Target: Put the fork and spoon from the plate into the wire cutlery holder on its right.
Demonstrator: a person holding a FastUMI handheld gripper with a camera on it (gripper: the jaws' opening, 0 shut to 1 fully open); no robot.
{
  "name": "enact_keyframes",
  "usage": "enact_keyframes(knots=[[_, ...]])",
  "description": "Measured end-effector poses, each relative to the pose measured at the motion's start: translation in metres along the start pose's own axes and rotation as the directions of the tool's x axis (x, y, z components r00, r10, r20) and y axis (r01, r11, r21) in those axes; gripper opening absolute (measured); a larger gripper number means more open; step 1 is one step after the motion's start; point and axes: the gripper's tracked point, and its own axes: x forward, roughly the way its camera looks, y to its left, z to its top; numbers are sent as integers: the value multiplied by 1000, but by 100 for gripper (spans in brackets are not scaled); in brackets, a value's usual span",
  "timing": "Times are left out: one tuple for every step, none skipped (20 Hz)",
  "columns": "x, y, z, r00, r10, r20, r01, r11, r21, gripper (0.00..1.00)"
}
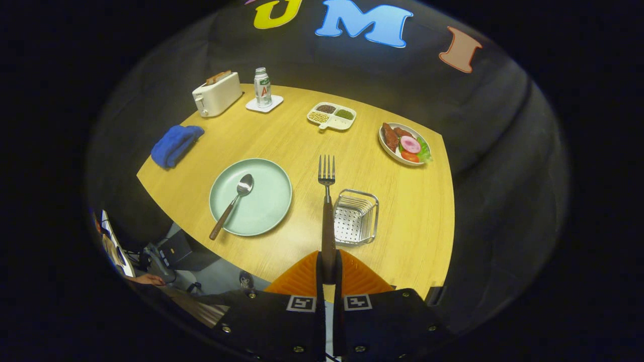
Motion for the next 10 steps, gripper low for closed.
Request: enact_keyframes(knots=[[1, -4, -2, 1000, -7, -8, 7, 1000, 3, 6], [1, -7, -6, 1000, -10, -25, 10, 1000, 5, 6], [1, -8, -8, 999, -5, -35, 5, 1000, 10, 6], [2, -9, -8, 999, -1, -39, 2, 1000, 10, 6], [4, -13, -10, 999, -10, -51, 10, 1000, 7, 6], [5, -16, -11, 998, -18, -58, 18, 1000, 6, 6], [7, -18, -11, 998, -20, -62, 21, 1000, 10, 6], [8, -20, -14, 997, -18, -74, 19, 1000, 13, 6], [9, -22, -18, 995, -18, -95, 20, 1000, 15, 6], [9, -24, -20, 994, -18, -112, 20, 1000, 18, 6]])
